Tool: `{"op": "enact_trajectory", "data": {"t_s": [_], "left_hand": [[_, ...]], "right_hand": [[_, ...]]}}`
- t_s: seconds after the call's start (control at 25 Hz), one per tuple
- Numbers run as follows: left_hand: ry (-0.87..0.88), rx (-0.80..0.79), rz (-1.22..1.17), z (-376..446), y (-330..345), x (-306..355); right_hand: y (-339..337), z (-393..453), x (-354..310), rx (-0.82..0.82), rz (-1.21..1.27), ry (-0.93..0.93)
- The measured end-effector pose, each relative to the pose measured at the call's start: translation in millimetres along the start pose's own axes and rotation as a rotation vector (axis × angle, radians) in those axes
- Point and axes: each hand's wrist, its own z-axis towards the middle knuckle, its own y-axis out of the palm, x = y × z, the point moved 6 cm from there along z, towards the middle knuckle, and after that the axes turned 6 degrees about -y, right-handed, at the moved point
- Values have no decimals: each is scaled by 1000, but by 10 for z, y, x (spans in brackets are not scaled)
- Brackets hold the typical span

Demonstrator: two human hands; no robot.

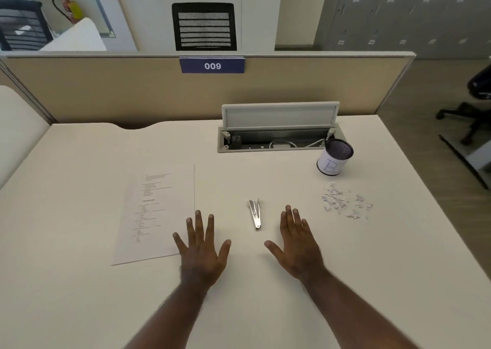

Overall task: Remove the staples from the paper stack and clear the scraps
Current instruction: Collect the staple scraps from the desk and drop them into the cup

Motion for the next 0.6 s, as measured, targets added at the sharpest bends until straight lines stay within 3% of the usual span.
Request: {"op": "enact_trajectory", "data": {"t_s": [0.6], "left_hand": [[308,-62,42,379,335,1843]], "right_hand": [[-55,-212,1784,19,10,269]]}}
